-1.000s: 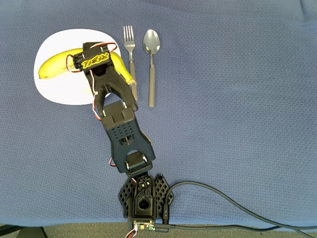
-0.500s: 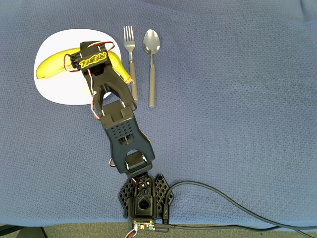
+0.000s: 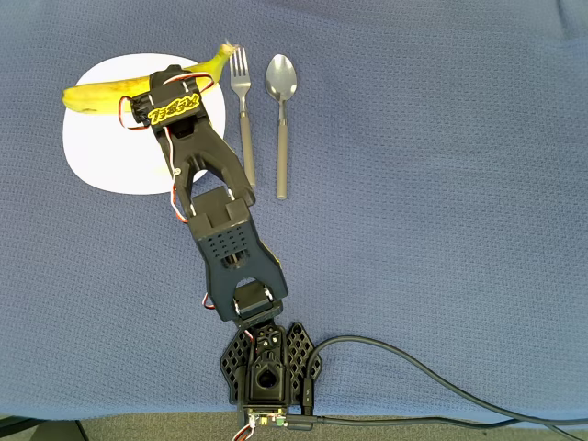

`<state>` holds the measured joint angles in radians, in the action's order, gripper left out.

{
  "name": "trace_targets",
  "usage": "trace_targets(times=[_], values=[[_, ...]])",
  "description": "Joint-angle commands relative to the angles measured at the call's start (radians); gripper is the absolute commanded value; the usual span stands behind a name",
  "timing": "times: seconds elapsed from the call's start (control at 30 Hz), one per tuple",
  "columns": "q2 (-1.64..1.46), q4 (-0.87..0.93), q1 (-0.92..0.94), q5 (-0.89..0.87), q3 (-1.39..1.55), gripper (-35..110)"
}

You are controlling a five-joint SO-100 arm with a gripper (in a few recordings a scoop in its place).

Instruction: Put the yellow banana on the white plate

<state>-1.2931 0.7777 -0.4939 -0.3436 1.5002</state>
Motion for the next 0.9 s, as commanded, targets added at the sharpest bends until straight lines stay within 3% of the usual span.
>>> trace_targets(times=[0.0,0.87], values=[[-0.029,0.029,0.021,-0.035,-0.044,22],[-0.101,0.081,0.038,0.003,-0.078,23]])
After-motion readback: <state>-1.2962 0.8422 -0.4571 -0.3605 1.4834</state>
